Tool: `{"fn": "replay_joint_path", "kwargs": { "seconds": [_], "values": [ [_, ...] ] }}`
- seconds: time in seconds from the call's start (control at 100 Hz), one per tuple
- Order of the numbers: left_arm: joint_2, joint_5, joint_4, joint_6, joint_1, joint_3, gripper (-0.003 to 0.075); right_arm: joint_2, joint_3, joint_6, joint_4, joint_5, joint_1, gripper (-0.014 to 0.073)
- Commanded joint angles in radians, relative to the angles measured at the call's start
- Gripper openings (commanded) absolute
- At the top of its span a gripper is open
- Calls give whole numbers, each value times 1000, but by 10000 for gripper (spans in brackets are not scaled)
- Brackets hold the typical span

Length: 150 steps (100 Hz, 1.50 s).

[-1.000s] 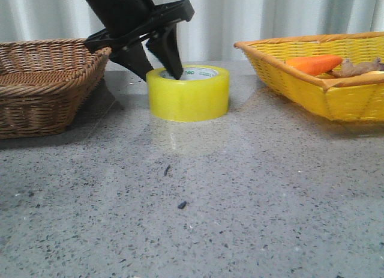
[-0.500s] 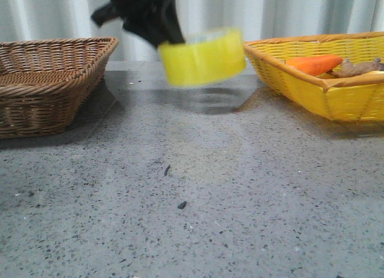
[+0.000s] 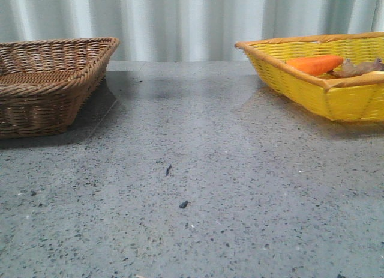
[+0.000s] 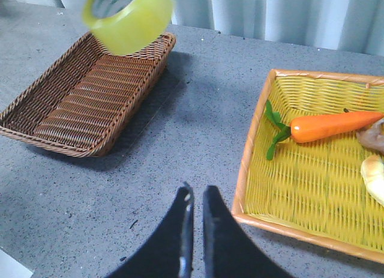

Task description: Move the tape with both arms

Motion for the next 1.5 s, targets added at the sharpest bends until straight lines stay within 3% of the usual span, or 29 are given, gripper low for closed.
{"fn": "replay_joint_path", "kwargs": {
  "seconds": [0.0,0.24,0.46,0.53,0.7,0.79,0.9,1.08,1.22,1.34,1.49],
  "values": [
    [-55,1,37,-26,54,-10,-20,0,-19,1,-2,-80,-5,-51],
    [-62,1,65,-33,193,139,-20,0,-19,1,-2,-76,-5,-51],
    [-62,-30,70,-40,241,304,6,0,-19,1,-2,-68,-5,-51],
    [-62,-32,70,-40,241,336,89,0,-19,1,-2,-68,-5,-51],
    [-62,-20,66,-40,241,392,398,0,-17,1,-2,-68,-5,-51],
    [-66,-24,53,-47,241,396,460,-8,-5,1,-12,-54,-5,-51],
    [-110,-115,-24,-55,237,398,448,-59,61,1,-54,-71,-5,-51],
    [-314,-424,-26,-46,94,480,291,-278,281,-55,-120,-199,-5,-51],
    [-520,-662,81,-39,-97,659,214,-500,461,-73,-134,-293,-5,-51],
    [-671,-790,132,-39,-259,872,154,-659,566,-73,-141,-340,-5,-51],
    [-826,-937,125,-39,-340,1120,35,-778,628,-73,-180,-387,-5,-51]
  ]
}}
